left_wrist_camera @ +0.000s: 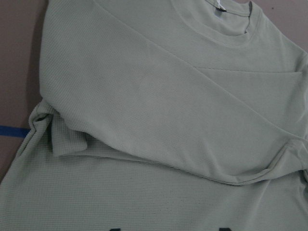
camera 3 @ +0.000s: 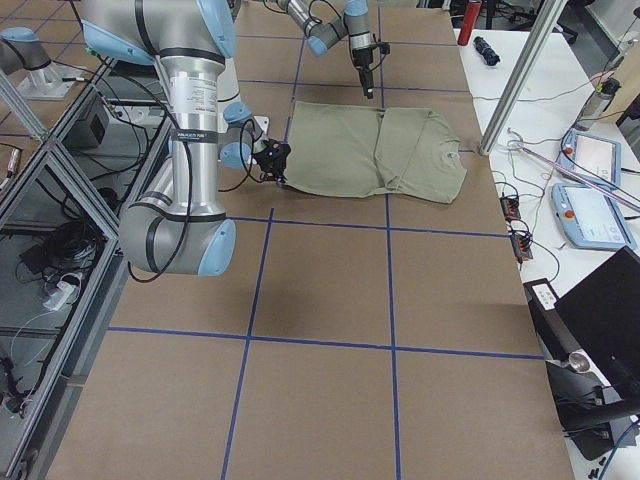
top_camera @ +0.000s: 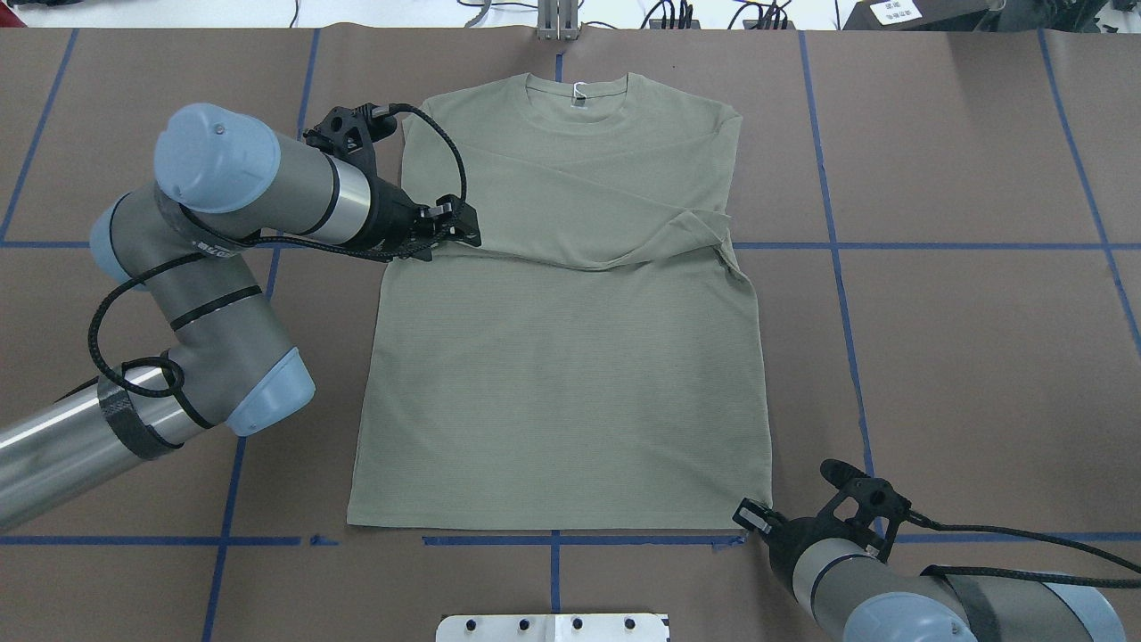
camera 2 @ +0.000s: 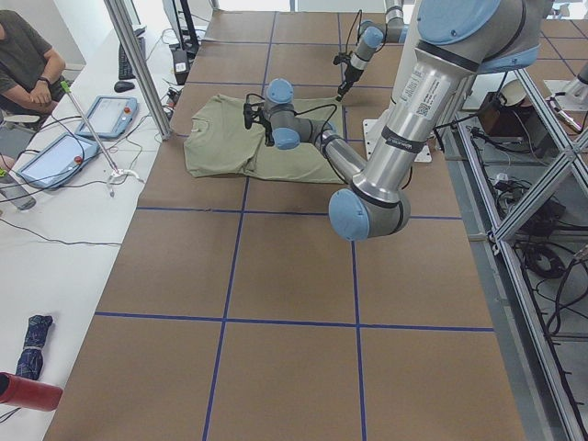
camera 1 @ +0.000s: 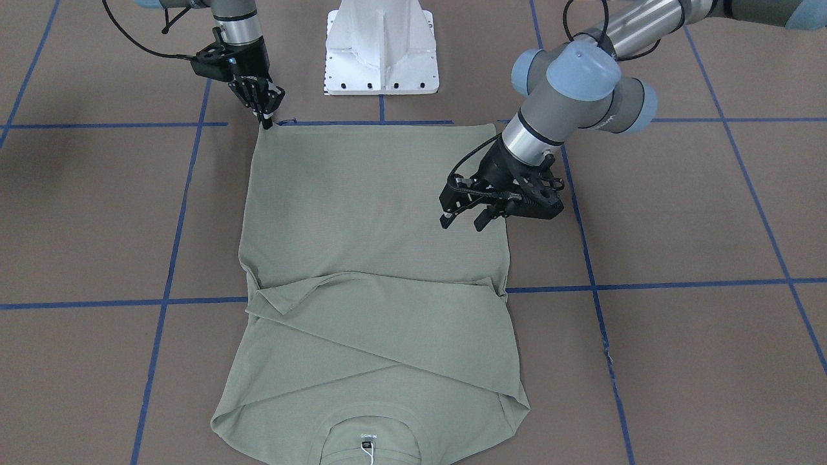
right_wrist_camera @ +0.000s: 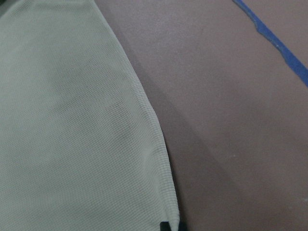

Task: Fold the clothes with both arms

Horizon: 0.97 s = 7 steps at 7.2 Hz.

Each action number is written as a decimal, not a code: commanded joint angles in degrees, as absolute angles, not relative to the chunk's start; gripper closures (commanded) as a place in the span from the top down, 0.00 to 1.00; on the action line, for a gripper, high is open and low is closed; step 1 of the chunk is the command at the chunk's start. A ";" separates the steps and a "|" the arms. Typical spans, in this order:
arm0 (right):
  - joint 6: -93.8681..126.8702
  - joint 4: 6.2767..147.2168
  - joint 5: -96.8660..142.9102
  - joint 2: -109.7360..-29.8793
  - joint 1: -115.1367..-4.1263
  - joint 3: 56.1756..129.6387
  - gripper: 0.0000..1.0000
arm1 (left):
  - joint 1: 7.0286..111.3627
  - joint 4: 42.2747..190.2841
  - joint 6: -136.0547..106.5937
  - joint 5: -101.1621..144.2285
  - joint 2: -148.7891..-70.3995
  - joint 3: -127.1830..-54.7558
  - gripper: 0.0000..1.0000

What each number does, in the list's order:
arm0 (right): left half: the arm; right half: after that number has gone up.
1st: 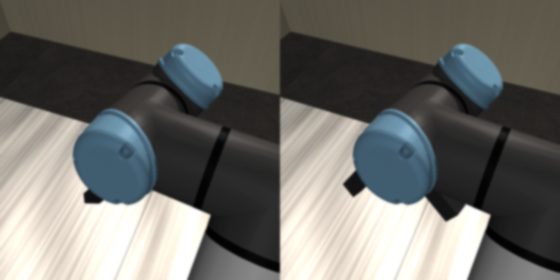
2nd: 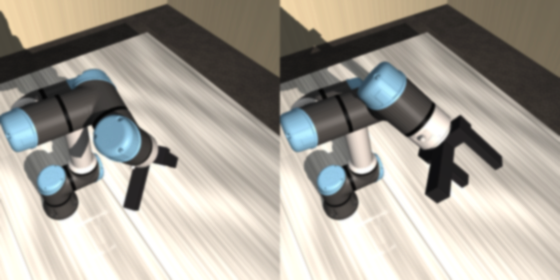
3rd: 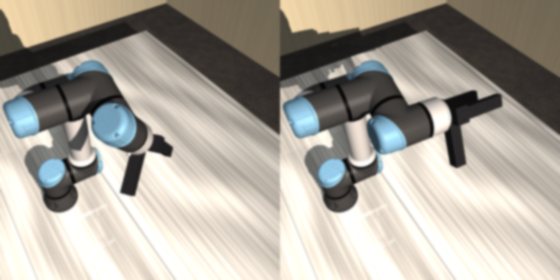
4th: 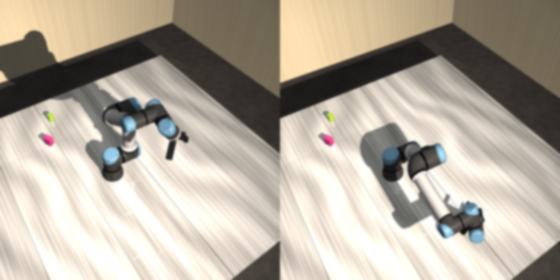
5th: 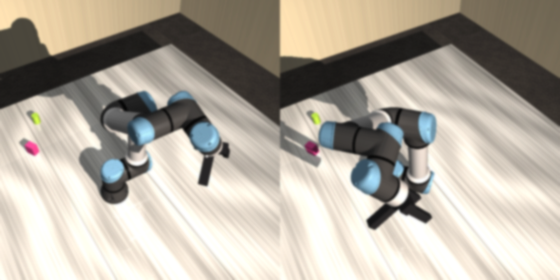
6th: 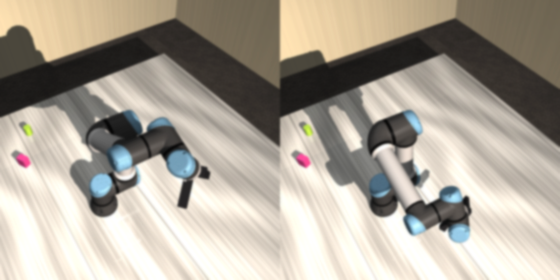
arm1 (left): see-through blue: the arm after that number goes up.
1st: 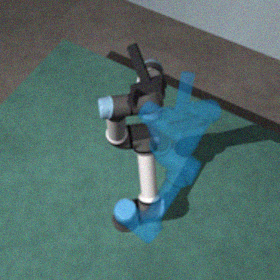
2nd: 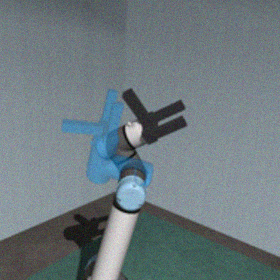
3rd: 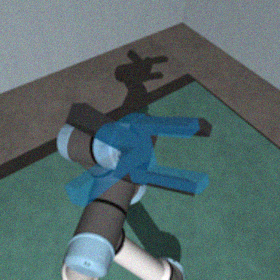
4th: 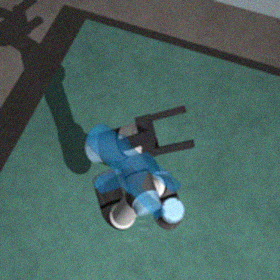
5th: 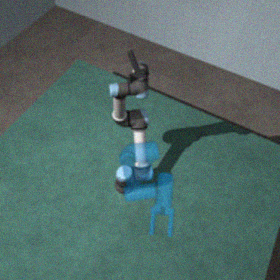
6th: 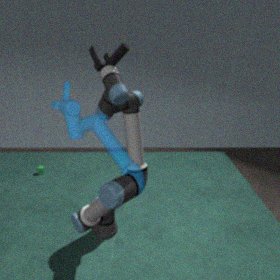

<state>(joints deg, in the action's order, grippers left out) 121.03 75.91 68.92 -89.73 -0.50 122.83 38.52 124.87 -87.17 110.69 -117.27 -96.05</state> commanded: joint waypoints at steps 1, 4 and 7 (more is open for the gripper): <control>121.03 75.85 69.08 -89.74 -0.53 123.49 0.00 | 29.41 122.10 -92.97 100.69 -104.58 -109.61 0.74; 121.03 75.85 69.00 -89.83 -0.53 123.49 0.00 | 19.00 118.68 -98.69 93.69 -95.90 -115.12 0.74; 121.03 75.85 68.99 -89.74 -0.53 123.57 0.00 | 13.63 115.75 -102.30 92.99 -95.89 -114.70 0.70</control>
<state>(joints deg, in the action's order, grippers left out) 121.03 75.85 69.00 -89.77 -0.53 123.51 15.45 116.30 -101.41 93.45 -95.97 -114.92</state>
